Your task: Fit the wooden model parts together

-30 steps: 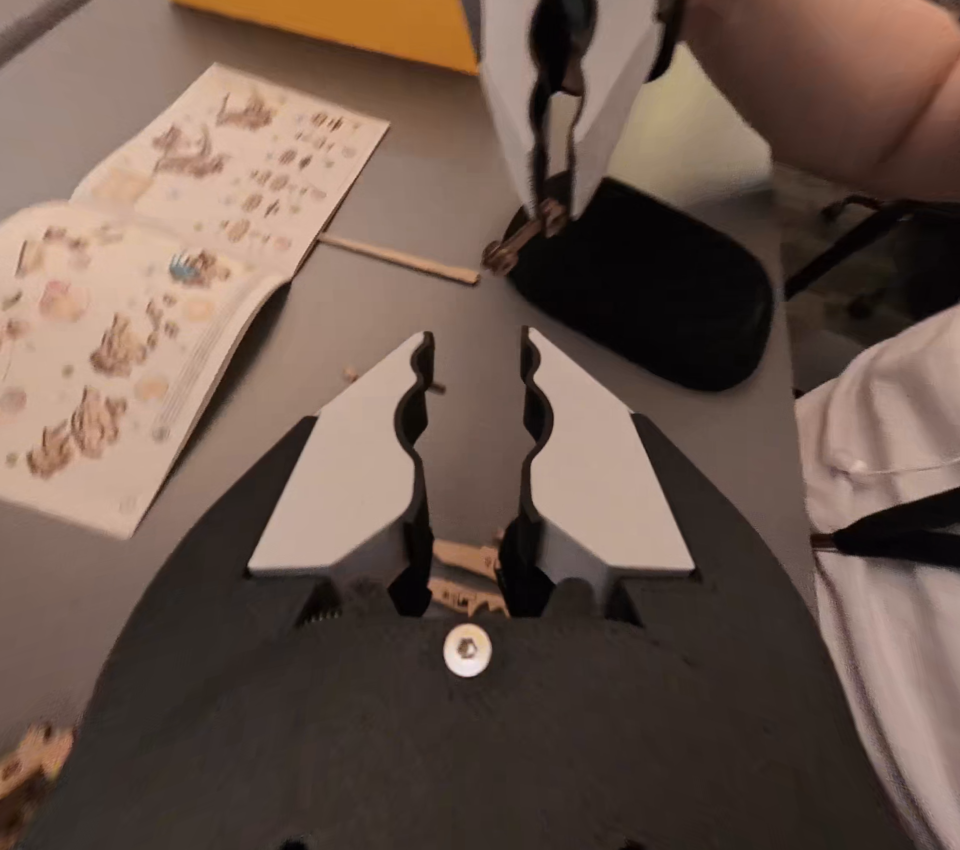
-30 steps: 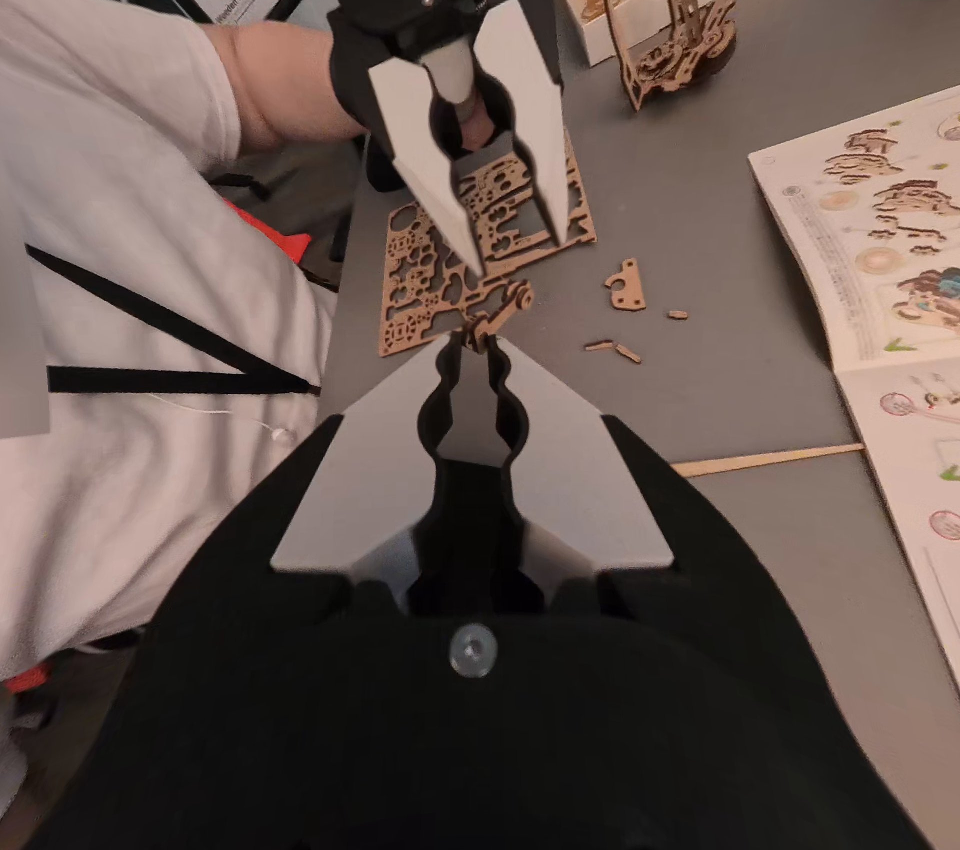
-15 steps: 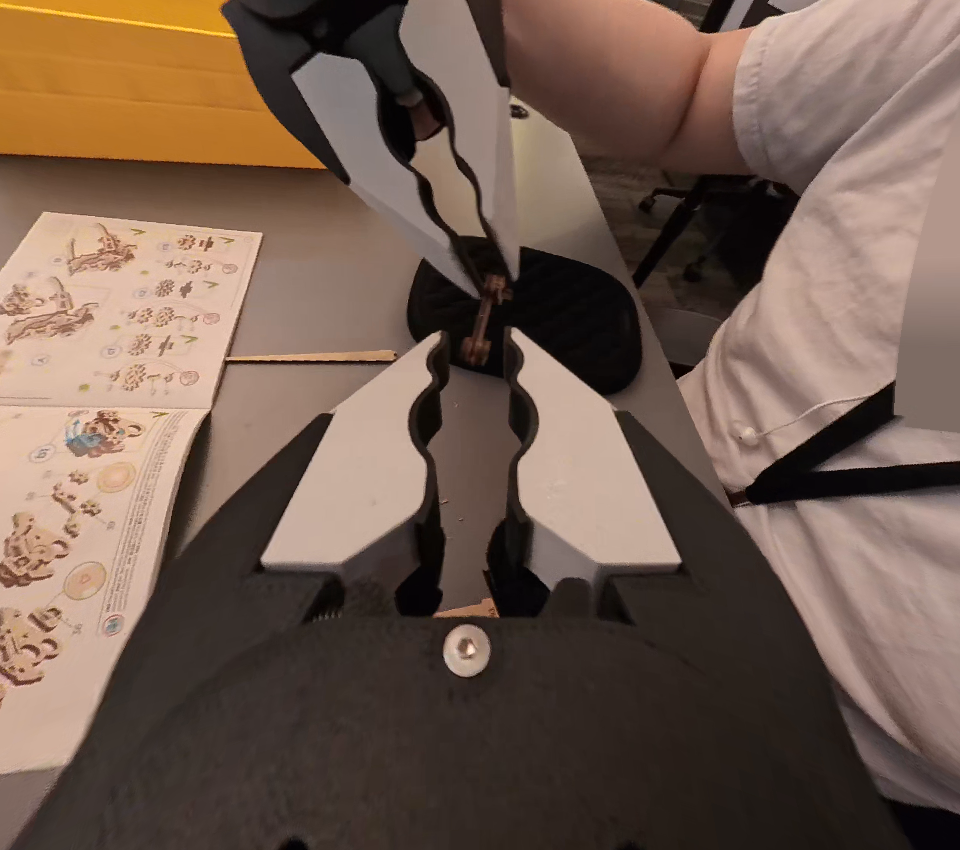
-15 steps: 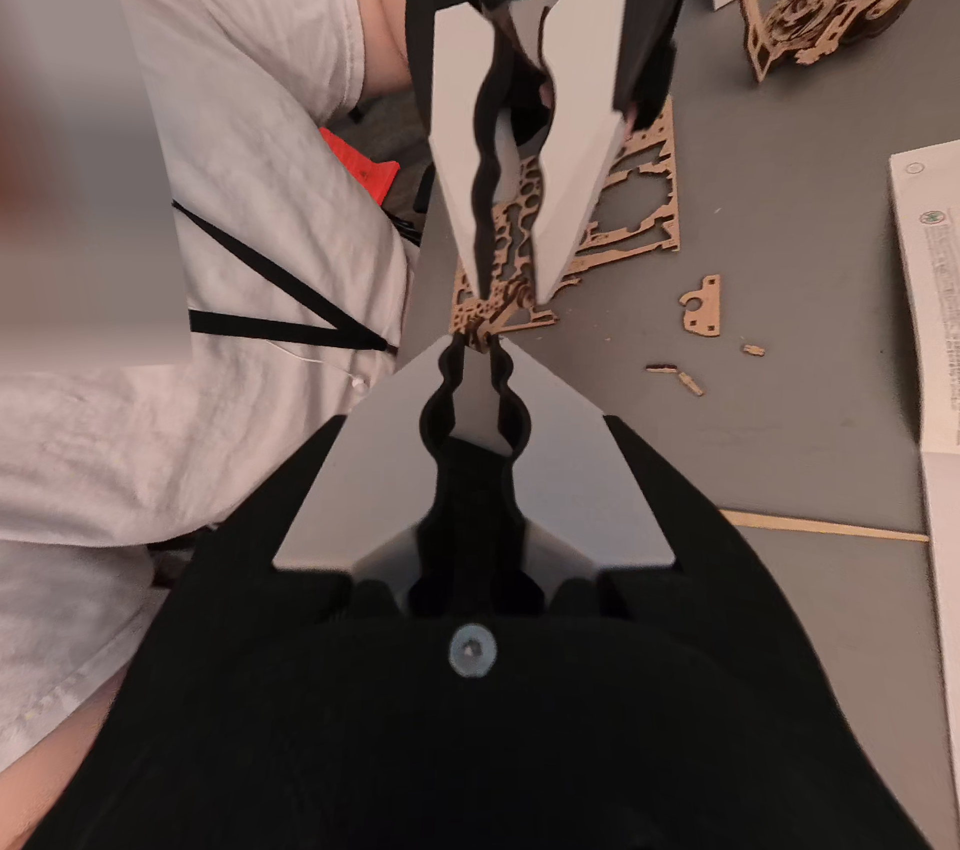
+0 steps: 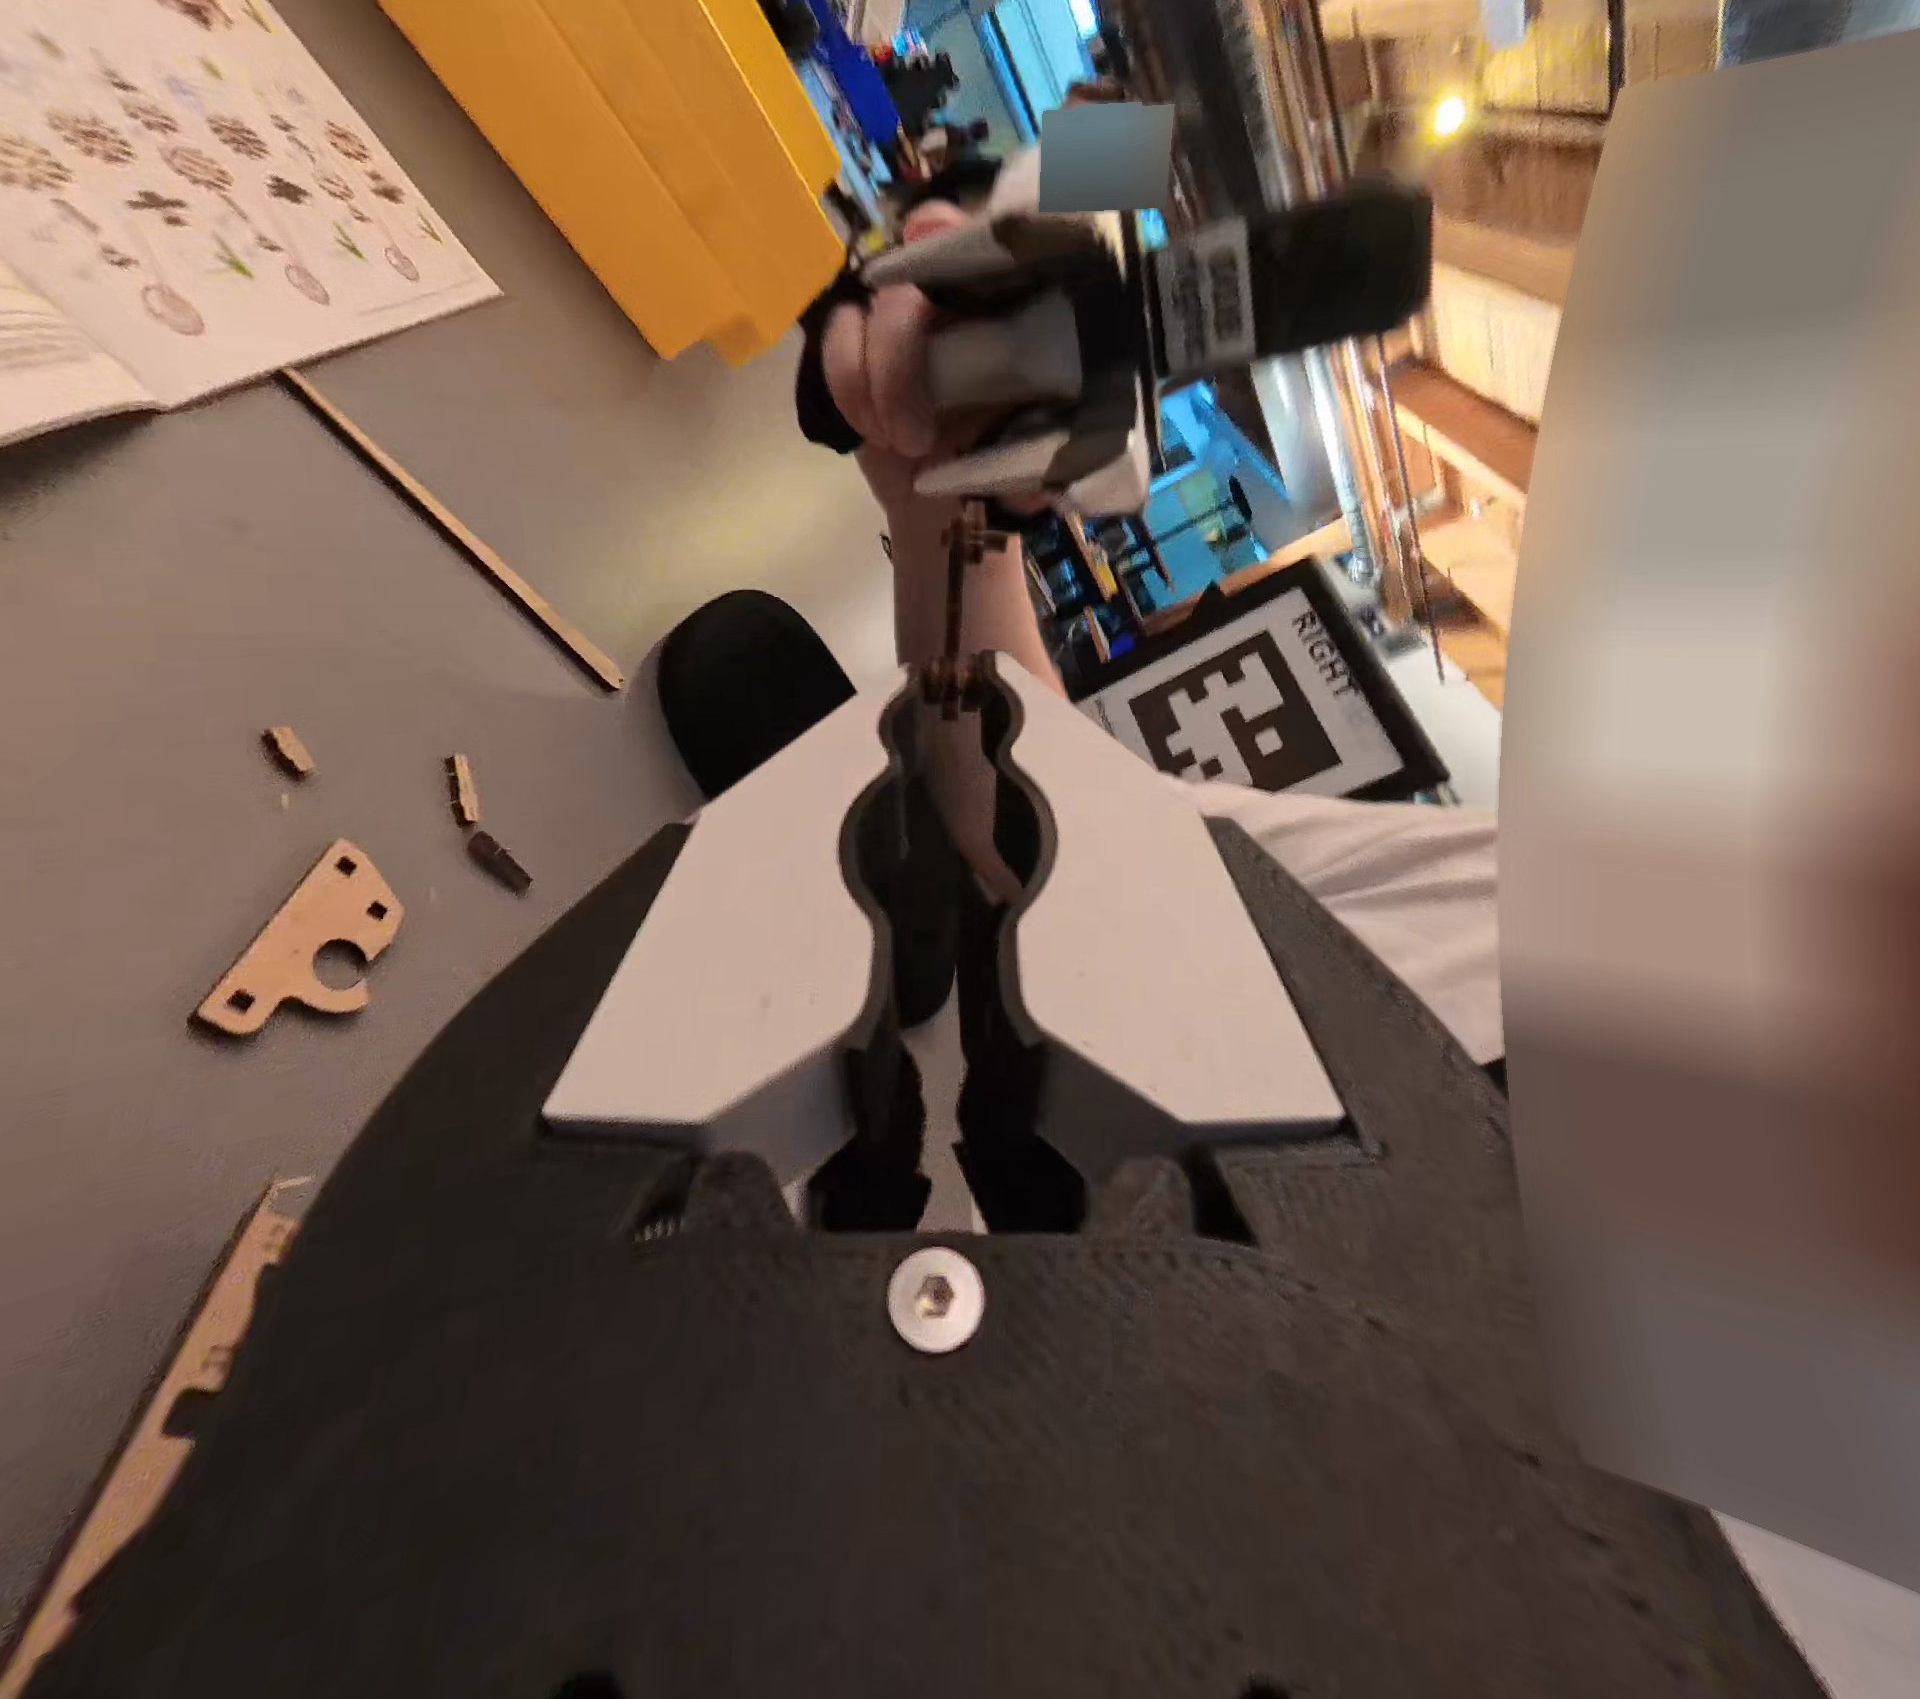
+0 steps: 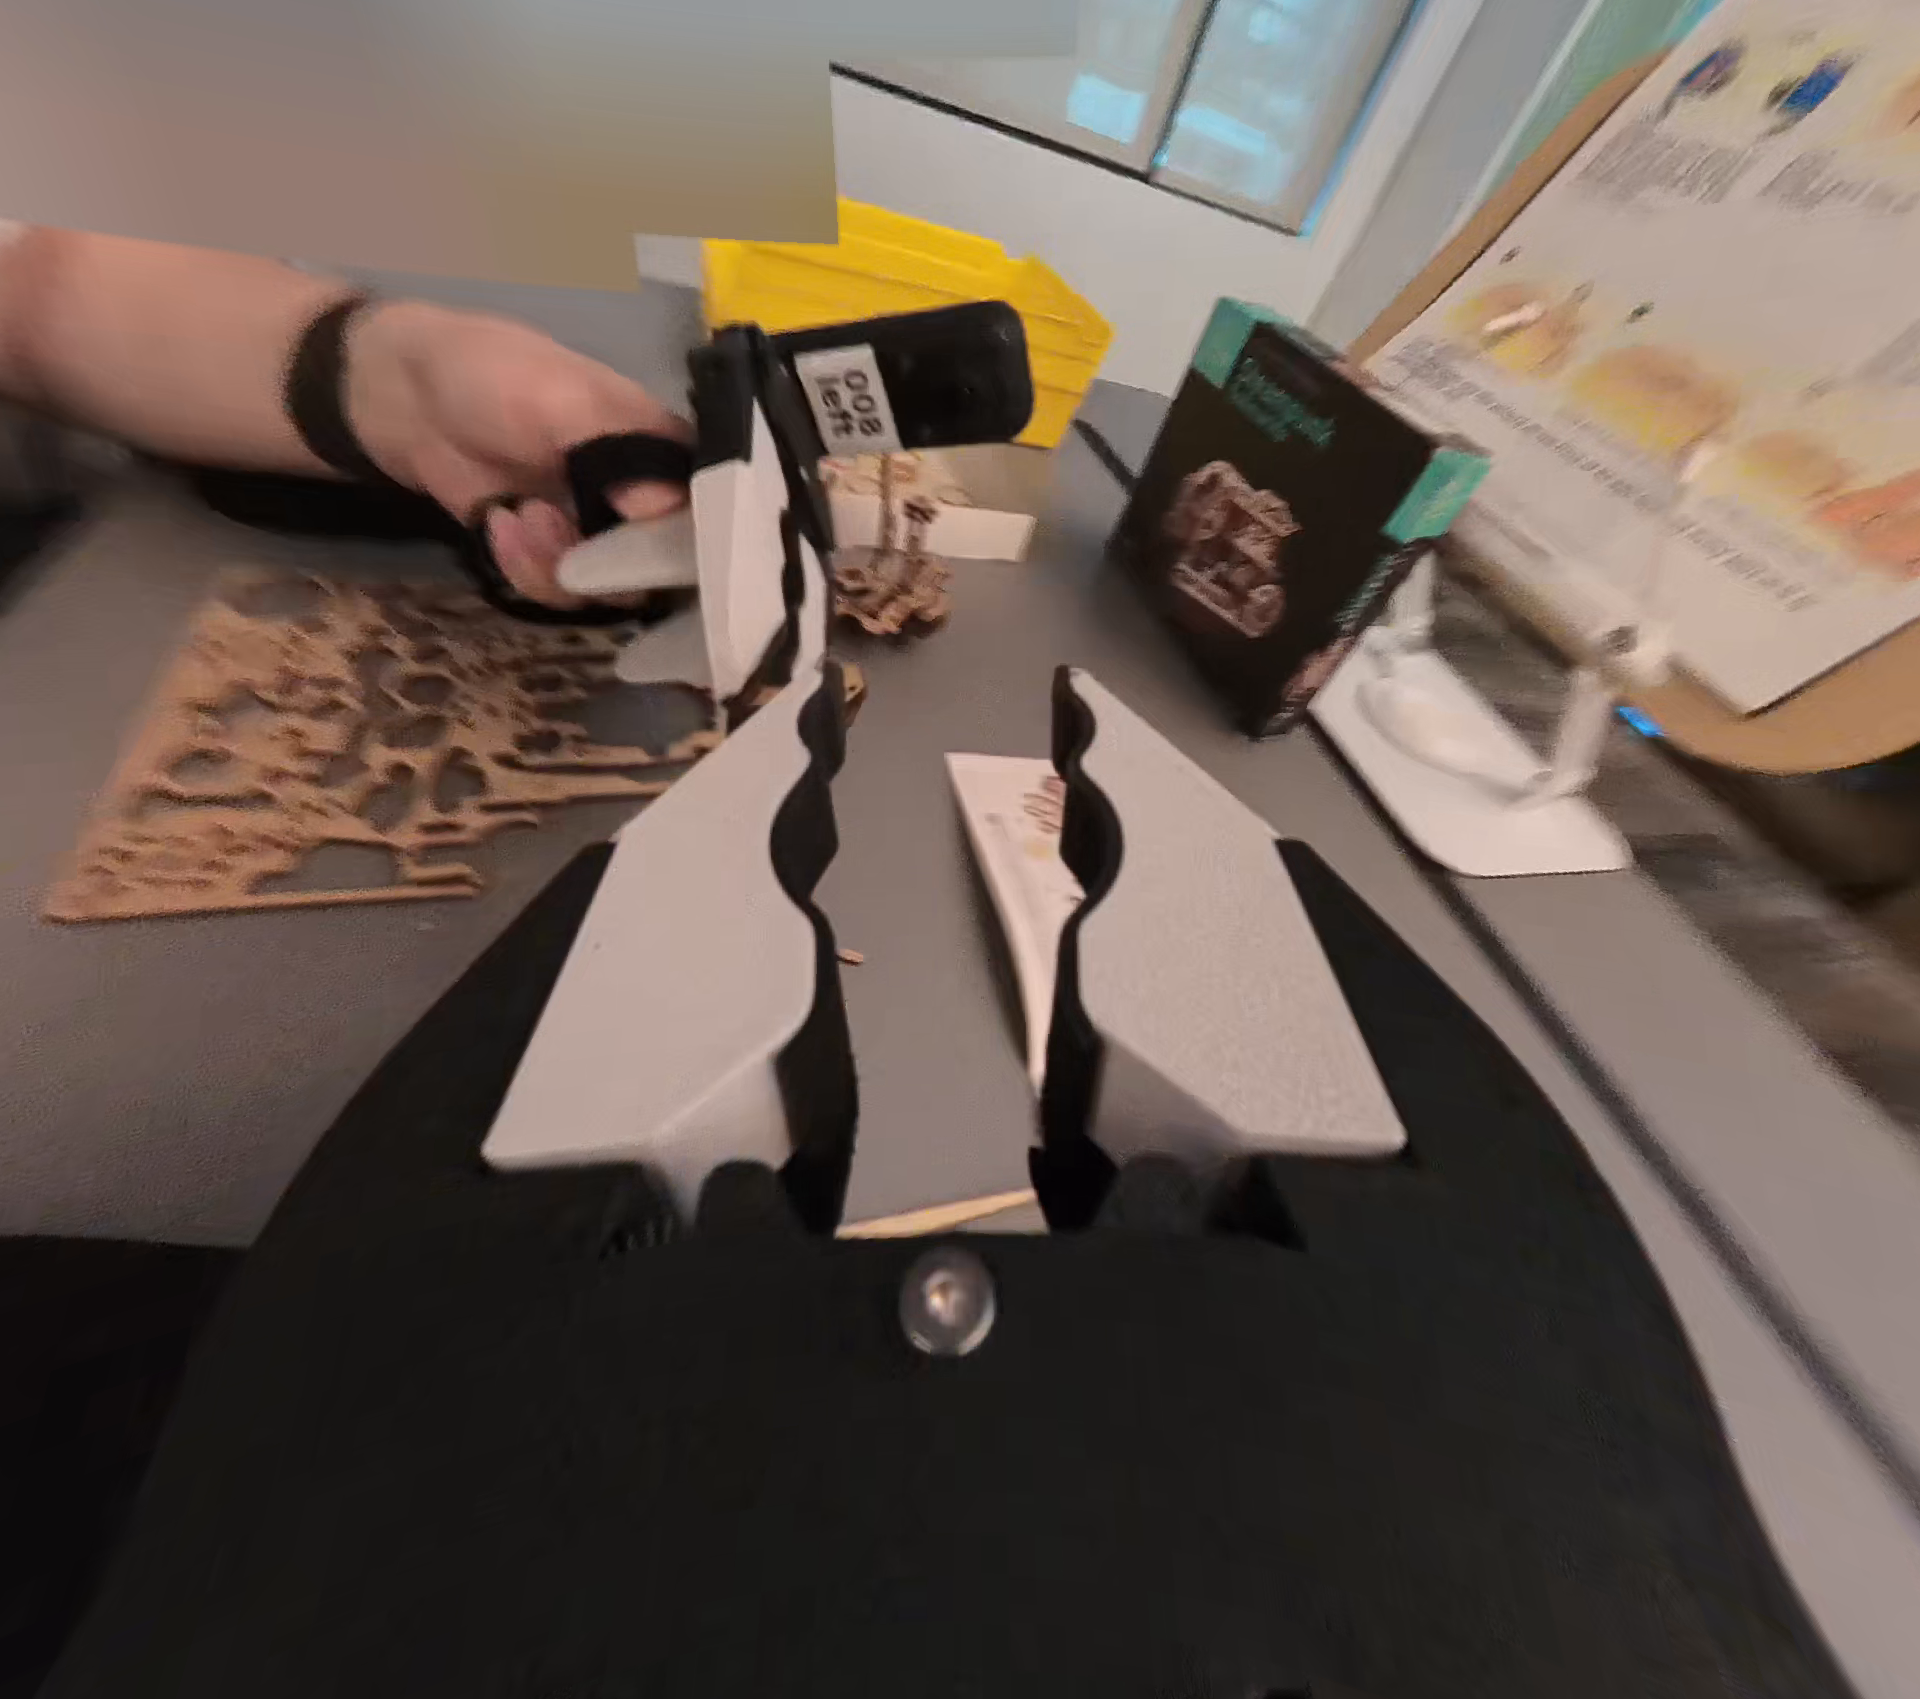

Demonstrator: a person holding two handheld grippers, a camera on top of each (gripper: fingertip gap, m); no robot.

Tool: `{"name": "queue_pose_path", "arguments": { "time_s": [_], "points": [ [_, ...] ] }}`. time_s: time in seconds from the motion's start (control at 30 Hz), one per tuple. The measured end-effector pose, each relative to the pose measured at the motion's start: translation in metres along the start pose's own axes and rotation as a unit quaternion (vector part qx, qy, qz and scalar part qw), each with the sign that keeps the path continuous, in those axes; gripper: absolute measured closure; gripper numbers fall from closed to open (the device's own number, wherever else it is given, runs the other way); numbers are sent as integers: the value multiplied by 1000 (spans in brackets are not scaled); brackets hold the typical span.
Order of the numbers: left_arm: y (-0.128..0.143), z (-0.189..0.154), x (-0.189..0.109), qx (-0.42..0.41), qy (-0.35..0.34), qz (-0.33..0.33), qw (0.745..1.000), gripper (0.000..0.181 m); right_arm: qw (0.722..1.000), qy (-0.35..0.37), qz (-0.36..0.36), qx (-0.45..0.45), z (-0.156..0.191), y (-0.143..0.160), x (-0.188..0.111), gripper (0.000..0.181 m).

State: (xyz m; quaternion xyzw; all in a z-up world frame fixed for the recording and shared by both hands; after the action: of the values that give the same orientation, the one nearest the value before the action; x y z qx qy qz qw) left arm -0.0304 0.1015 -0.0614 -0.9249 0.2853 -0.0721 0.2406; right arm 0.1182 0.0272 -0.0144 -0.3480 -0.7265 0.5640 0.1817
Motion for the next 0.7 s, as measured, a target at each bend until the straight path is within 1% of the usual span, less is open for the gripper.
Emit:
{"name": "queue_pose_path", "arguments": {
  "time_s": [0.07, 0.1, 0.13, 0.2, 0.23, 0.27, 0.3, 0.4, 0.47, 0.53, 0.63, 0.7],
  "points": [
    [0, 4, -2, -1, -21, -18, 1000, 174, 996, 48, 13, -70, 11, 3, 5, 154],
    [-1, 6, -2, -1, -31, -22, 999, 174, 994, 54, 19, -91, 17, 5, 9, 155],
    [-2, 7, -1, -4, -30, -23, 999, 174, 993, 55, 35, -103, 22, 7, 13, 160],
    [-1, 11, -1, 1, -44, -12, 999, 174, 989, 53, 65, -125, 28, 10, 19, 160],
    [-2, 14, -3, 6, -51, -24, 998, 174, 986, 69, 78, -130, 27, 12, 20, 162],
    [-3, 13, -5, 2, -36, -39, 999, 174, 983, 78, 94, -136, 26, 14, 21, 163],
    [-5, 12, -6, -7, -18, -45, 999, 174, 982, 70, 105, -138, 28, 16, 22, 164],
    [-4, 16, -7, 1, -32, -39, 999, 174, 983, 70, 99, -138, 31, 17, 25, 168],
    [-3, 16, -6, -6, -25, -35, 999, 174, 976, 98, 127, -150, 27, 21, 26, 167],
    [-1, 19, -5, -13, -27, -28, 999, 173, 974, 90, 134, -156, 29, 23, 27, 168],
    [2, 23, -6, -29, -24, -24, 999, 173, 980, 76, 120, -141, 33, 23, 30, 168],
    [3, 25, -7, -31, -29, -19, 999, 174, 979, 78, 123, -141, 34, 25, 32, 172]
  ]
}}
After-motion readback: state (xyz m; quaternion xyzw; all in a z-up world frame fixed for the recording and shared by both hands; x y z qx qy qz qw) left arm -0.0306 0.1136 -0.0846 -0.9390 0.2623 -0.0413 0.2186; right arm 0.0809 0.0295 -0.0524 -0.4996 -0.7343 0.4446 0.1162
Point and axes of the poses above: each gripper's, where its closed fingertips meet, x out along the fingers, y out of its underside, z = x × y across the jaws, the point moved 8 cm from there along -x, back along the fingers
